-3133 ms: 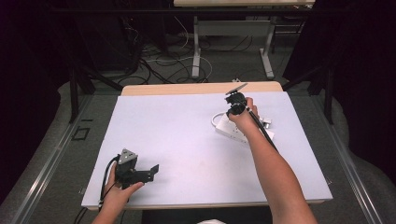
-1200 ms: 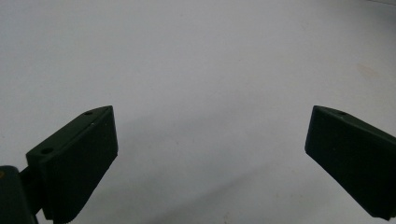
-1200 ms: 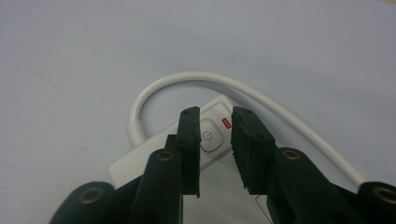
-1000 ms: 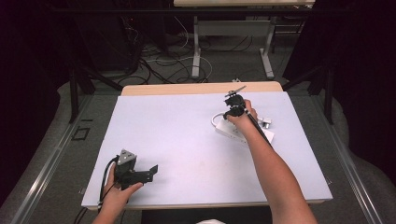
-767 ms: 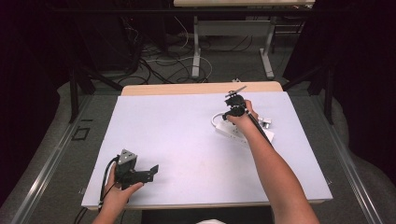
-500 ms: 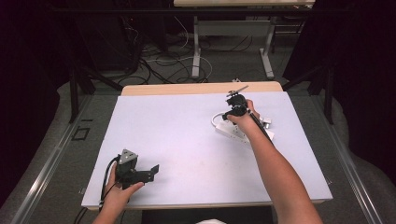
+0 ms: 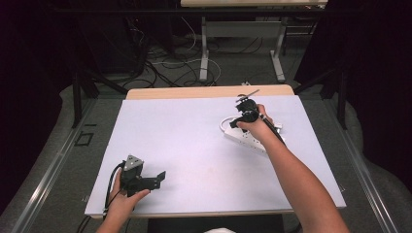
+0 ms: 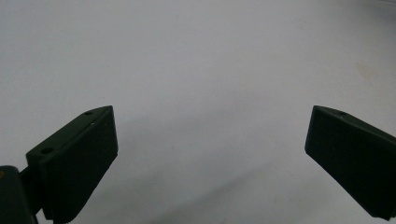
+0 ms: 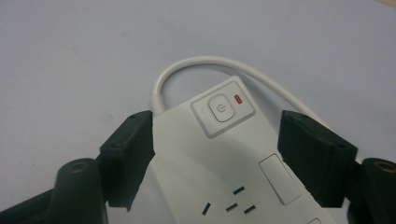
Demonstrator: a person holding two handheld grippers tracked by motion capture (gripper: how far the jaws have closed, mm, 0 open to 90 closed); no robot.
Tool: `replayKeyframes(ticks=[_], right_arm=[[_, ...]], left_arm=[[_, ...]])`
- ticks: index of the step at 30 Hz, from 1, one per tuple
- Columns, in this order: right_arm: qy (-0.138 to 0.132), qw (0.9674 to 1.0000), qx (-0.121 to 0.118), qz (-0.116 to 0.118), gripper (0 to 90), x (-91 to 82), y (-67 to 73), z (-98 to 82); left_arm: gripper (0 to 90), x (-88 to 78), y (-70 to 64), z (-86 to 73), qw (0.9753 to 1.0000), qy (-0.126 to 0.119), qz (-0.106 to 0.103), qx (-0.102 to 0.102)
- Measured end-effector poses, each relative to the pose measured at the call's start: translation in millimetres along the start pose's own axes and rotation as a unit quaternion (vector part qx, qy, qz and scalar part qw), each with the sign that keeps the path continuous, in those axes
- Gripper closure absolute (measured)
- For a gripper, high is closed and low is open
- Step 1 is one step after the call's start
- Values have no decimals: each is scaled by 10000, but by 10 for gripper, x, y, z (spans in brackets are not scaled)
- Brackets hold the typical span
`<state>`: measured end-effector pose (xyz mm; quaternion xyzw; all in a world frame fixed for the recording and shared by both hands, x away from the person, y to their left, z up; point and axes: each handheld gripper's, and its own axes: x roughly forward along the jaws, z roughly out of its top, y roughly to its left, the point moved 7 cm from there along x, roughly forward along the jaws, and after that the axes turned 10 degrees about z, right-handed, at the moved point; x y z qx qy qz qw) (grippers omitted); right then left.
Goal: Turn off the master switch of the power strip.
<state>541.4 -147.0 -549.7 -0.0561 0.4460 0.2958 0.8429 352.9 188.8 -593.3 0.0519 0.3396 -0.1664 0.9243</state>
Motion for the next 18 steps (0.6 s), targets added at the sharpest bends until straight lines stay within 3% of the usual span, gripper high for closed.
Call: replayKeyframes(ticks=[2,9,14,18], right_arm=[[-179,9998,-3,41,168,-23,15,23],[-243,9995,123,173,117,-135,70,16],[-201,9998,18,51,22,-193,80,-16],[-224,9997,-51,21,6,-229,111,-38]], left_arm=[[25,-1,4,3,10000,-20,2,13],[25,-3,-2,5,10000,-29,-1,-15],[26,0,-6,2,10000,-3,-19,12],[25,1,-4,5,10000,-19,-15,16]])
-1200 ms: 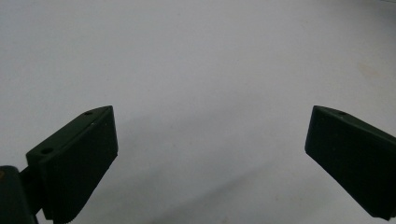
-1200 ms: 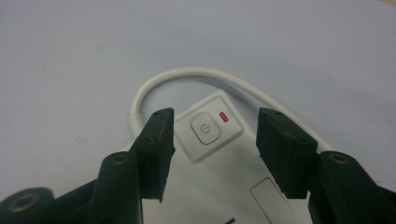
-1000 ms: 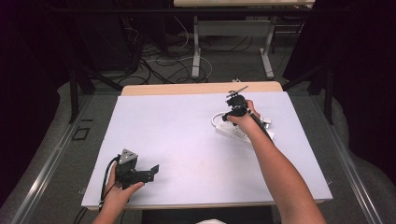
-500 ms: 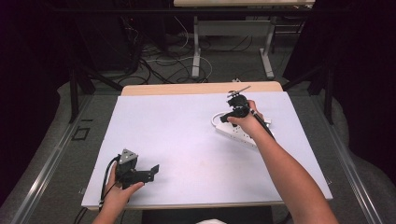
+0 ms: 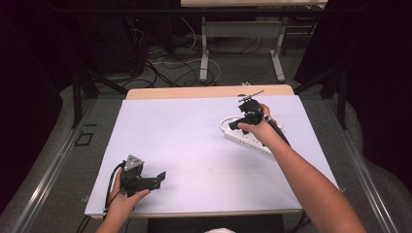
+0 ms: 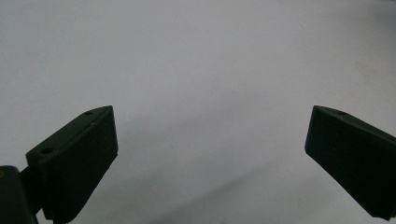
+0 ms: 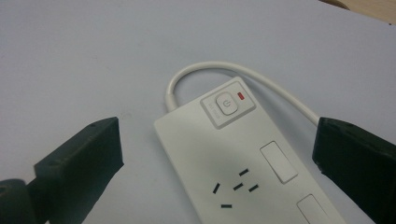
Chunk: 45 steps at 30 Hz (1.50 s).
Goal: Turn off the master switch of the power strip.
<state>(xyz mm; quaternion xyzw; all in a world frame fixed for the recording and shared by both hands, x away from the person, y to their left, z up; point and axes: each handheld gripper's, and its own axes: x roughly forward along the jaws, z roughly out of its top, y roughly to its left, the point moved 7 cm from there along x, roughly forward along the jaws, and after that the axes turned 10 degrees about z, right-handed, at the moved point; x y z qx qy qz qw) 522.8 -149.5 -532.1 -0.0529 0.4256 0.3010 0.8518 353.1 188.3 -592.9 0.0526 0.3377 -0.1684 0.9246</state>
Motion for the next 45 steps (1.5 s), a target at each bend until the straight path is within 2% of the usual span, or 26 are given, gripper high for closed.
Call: replayKeyframes(ticks=[3,7,14,20,25,30,33,36,39,43,45], right_arm=[[-79,9999,12,64,0,-40,46,-9],[-69,9998,-132,99,0,-76,103,-53],[-22,9995,-148,267,0,-125,221,-140],[-23,9993,-324,210,0,-170,272,-207],[23,9986,-397,337,0,-207,333,-279],[24,9980,-538,346,0,-273,390,-331],[-75,9971,-633,406,0,-318,428,-352],[-40,9968,-652,466,0,-361,480,-421],[-42,9956,-802,483,0,-389,508,-491],[-59,9947,-875,541,0,-417,543,-584],[-17,9935,-1004,532,0,-439,544,-626]], left_arm=[[26,1,-3,2,10000,-28,11,-22],[25,2,-4,3,10000,-36,9,-18],[25,2,-14,5,10000,-45,-3,-33],[25,-1,-10,6,10000,-45,10,5],[25,0,-11,5,10000,-39,11,4],[25,0,-20,5,10000,-39,-5,-36],[25,-1,-24,5,10000,-39,-16,-40],[25,-1,-25,6,10000,-43,-17,-43],[25,0,-25,6,10000,-43,-15,-26],[25,-2,-31,5,10000,-31,-18,-26],[25,-1,-32,5,10000,-30,-19,-28]])
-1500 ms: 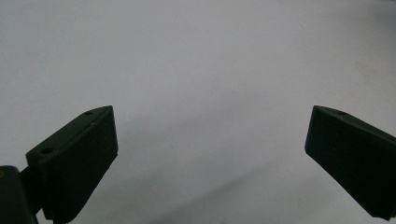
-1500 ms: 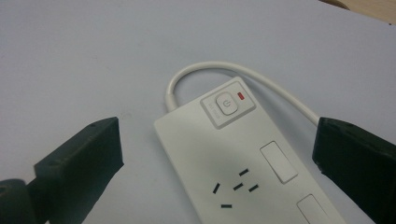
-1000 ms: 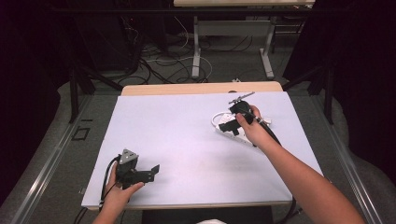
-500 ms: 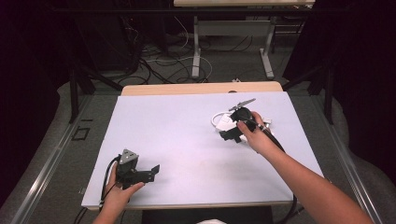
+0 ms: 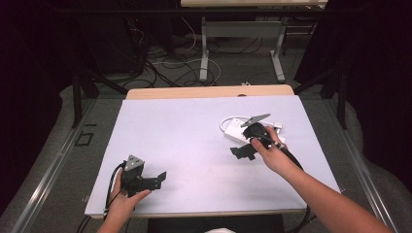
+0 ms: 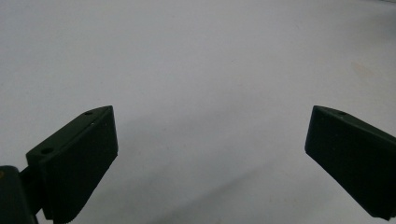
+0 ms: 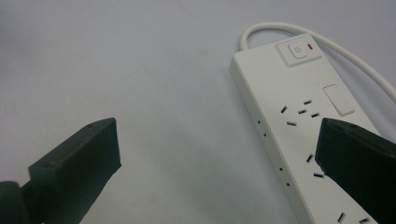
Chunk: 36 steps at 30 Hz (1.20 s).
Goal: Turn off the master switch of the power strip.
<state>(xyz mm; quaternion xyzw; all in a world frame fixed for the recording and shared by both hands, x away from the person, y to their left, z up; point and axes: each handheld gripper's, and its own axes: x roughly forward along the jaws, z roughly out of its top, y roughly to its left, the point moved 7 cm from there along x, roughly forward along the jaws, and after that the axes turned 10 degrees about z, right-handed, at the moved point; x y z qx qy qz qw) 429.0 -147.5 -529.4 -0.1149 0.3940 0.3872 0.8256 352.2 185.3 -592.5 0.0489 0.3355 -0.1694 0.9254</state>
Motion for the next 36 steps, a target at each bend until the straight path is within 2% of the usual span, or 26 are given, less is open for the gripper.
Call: replayKeyframes(ticks=[5,7,11,12,13,36], right_arm=[[-74,10000,-24,-50,0,-39,40,-80],[-101,9999,-101,-17,0,-55,51,-113],[-119,9999,-62,39,0,-85,69,-190],[-222,9997,-18,49,0,-79,75,-203],[-211,9998,16,70,0,-89,78,-226],[-596,9977,305,-49,0,-227,-114,-682]], left_arm=[[26,2,0,-1,10000,-1,4,3],[26,3,-2,-1,10000,3,6,0],[26,-4,-2,-4,10000,47,-7,29],[26,-5,-2,-4,10000,49,-9,27],[26,0,-3,-2,10000,14,11,12],[26,3,3,-6,10000,47,30,64]])
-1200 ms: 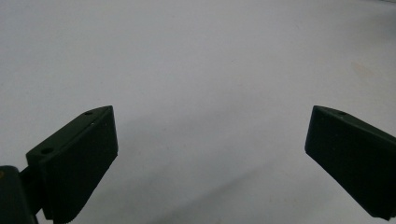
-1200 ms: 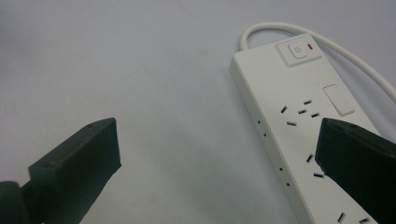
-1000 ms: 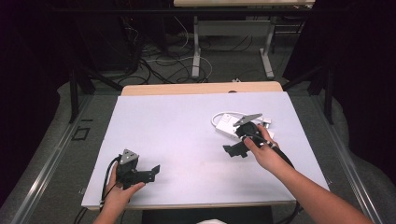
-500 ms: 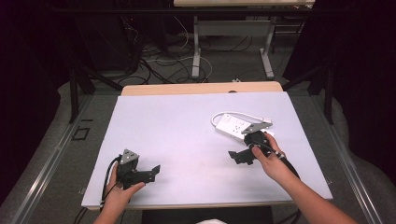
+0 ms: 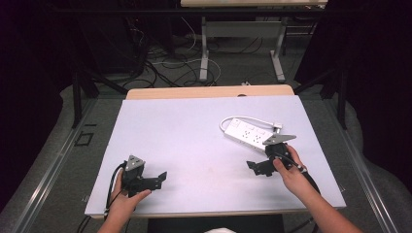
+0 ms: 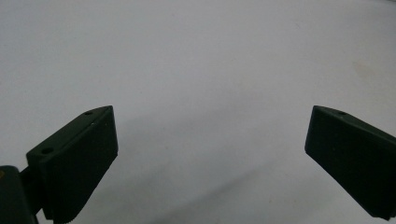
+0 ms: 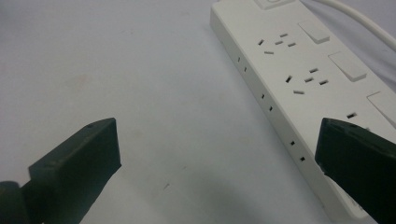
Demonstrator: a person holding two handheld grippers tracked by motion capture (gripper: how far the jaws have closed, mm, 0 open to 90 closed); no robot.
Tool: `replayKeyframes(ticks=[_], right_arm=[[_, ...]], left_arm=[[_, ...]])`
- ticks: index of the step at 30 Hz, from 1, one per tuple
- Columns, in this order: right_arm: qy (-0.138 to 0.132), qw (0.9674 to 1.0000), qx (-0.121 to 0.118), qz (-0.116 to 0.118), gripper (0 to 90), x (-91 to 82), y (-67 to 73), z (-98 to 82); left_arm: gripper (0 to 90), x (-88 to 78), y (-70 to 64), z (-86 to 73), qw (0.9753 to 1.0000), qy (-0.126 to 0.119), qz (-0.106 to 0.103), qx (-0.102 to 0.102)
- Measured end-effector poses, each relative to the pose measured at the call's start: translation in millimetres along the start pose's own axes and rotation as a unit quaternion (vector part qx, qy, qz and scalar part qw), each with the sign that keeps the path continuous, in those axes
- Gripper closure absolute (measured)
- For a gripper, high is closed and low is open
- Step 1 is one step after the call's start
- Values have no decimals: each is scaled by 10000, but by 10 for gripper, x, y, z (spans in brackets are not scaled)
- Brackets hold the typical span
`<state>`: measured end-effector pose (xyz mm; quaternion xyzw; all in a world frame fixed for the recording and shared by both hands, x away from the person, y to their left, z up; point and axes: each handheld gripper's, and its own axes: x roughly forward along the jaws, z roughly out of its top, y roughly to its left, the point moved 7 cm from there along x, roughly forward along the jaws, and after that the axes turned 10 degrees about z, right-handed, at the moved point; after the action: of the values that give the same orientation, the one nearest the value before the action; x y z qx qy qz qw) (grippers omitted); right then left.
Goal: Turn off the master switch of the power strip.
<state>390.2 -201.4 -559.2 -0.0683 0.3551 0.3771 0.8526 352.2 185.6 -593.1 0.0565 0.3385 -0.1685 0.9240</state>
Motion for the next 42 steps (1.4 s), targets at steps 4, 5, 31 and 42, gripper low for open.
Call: replayKeyframes(ticks=[4,5,31,42], right_arm=[[-78,9999,77,-17,0,-43,-47,-76],[-109,9999,117,-13,0,-58,-55,-93],[-524,9938,828,-525,5,-331,-439,-595],[-647,9915,899,-679,5,-392,-476,-666]], left_arm=[[26,3,-11,2,10000,-31,-1,-55],[26,2,-9,2,10000,-31,4,-55],[26,7,-12,1,10000,-34,8,-34],[26,6,-8,0,10000,-33,19,-16]])
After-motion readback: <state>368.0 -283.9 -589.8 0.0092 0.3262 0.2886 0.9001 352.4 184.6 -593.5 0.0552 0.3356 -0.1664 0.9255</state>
